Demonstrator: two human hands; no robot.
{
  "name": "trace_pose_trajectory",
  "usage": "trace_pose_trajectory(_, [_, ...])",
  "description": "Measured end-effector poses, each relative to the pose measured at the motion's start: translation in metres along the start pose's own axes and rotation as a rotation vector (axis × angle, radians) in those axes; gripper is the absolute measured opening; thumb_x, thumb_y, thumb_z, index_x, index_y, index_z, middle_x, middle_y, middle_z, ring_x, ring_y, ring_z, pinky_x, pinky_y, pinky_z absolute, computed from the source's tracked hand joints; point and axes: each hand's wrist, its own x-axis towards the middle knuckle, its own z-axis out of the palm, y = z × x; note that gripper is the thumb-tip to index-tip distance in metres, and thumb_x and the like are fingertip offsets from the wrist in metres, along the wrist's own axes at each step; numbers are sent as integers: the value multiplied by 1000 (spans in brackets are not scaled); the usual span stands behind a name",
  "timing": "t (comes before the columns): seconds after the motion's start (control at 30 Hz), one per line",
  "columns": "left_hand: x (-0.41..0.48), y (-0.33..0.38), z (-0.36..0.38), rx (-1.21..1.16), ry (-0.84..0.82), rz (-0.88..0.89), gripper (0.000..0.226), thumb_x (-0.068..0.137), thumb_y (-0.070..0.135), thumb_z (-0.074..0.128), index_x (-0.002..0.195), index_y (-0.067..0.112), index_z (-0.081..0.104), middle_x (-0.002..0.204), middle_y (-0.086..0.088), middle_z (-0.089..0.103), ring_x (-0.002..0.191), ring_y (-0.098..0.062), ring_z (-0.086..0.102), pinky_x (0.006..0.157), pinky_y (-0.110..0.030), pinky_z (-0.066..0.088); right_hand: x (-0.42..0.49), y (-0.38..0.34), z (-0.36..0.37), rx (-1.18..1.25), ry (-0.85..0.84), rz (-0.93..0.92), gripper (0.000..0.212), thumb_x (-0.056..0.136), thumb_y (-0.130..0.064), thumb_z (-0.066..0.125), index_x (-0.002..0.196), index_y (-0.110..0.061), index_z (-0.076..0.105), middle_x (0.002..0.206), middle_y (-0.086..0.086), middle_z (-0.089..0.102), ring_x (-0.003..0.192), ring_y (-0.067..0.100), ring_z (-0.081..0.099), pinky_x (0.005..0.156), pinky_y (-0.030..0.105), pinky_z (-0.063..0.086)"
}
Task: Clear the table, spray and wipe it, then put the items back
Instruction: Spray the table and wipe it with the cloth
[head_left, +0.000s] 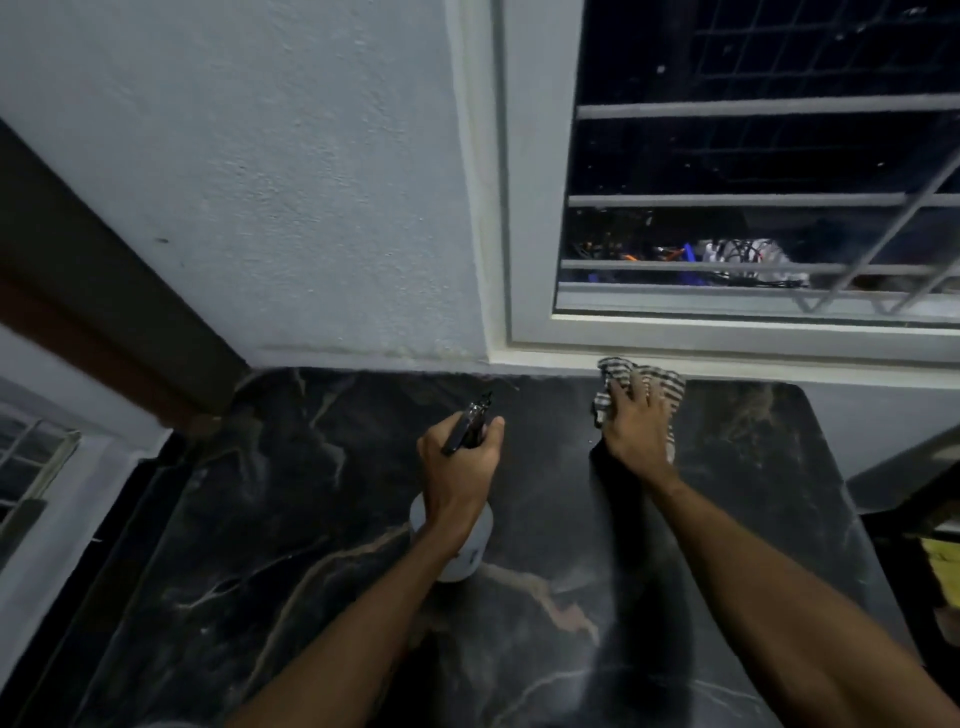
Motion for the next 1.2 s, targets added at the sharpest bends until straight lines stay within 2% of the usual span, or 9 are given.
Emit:
trace_pose_trajectory(0.23, [47, -48, -81, 16, 15, -55, 39, 86, 15, 79, 57, 4, 55, 51, -8, 56, 51, -25, 55, 53, -41, 47, -1, -149, 51, 22, -123, -265, 68, 87, -14, 57, 151, -14, 37, 165, 14, 19, 152, 34, 16, 125, 45, 13])
trace_pose_trajectory(0.37, [69, -77, -132, -14, 54, -101, 41, 85, 17, 79, 55, 9, 52, 50, -3, 54, 51, -22, 54, 53, -35, 47, -13, -189, 70, 25, 4, -61, 67, 85, -10, 57, 150, -13, 38, 163, 17, 21, 151, 38, 17, 125, 48, 10])
trace_pose_trajectory(0.5, [84, -100, -175, 26, 67, -96, 55, 84, 17, 81, 50, 27, 39, 45, 9, 47, 48, -5, 53, 52, -10, 35, -21, -282, 108, 14, -159, -389, 68, 91, -18, 55, 154, -18, 30, 167, 10, 12, 154, 34, 8, 126, 48, 9])
trace_pose_trajectory(0.57, [93, -113, -195, 34, 78, -118, 54, 84, 17, 80, 50, 27, 40, 45, 10, 46, 49, -3, 53, 54, -7, 33, -10, -298, 108, 17, -141, -377, 64, 92, -18, 54, 153, -19, 34, 166, 8, 18, 153, 32, 14, 126, 44, 14])
trace_pose_trajectory(0.7, [107, -137, -233, 7, 143, -168, 41, 85, 18, 79, 54, 15, 52, 49, 7, 54, 51, -8, 57, 53, -13, 38, -15, -329, 124, 17, -71, -178, 65, 91, -17, 53, 153, -18, 33, 165, 13, 16, 153, 36, 10, 126, 48, 7])
trace_pose_trajectory(0.83, [113, -154, -259, 40, 164, -184, 41, 84, 19, 80, 55, 21, 51, 50, 9, 53, 51, -2, 56, 54, -11, 37, -15, -398, 150, -32, -254, -587, 67, 95, -26, 54, 156, -20, 26, 168, 8, 6, 155, 33, 3, 126, 47, 6])
trace_pose_trajectory(0.97, [117, -168, -284, 42, 211, -221, 33, 84, 22, 79, 60, 12, 60, 56, 2, 62, 55, -10, 61, 57, -29, 48, 10, -434, 155, -72, -248, -495, 66, 97, -28, 52, 156, -18, 26, 167, 13, 9, 154, 37, 7, 126, 47, 8])
trace_pose_trajectory(1.1, [113, -180, -300, 50, 220, -216, 22, 85, 17, 78, 68, 6, 68, 63, 0, 69, 62, -10, 66, 60, -33, 52, -23, -465, 177, -67, -332, -853, 58, 97, -28, 50, 153, -18, 34, 167, 9, 11, 155, 34, 6, 126, 50, 9])
trace_pose_trajectory(1.2, [107, -183, -311, 53, 237, -246, 26, 84, 21, 79, 66, 8, 66, 60, 1, 67, 59, -12, 66, 56, -32, 50, -18, -470, 175, -18, -340, -767, 62, 95, -27, 52, 154, -21, 32, 167, 6, 11, 155, 32, 6, 125, 50, 14])
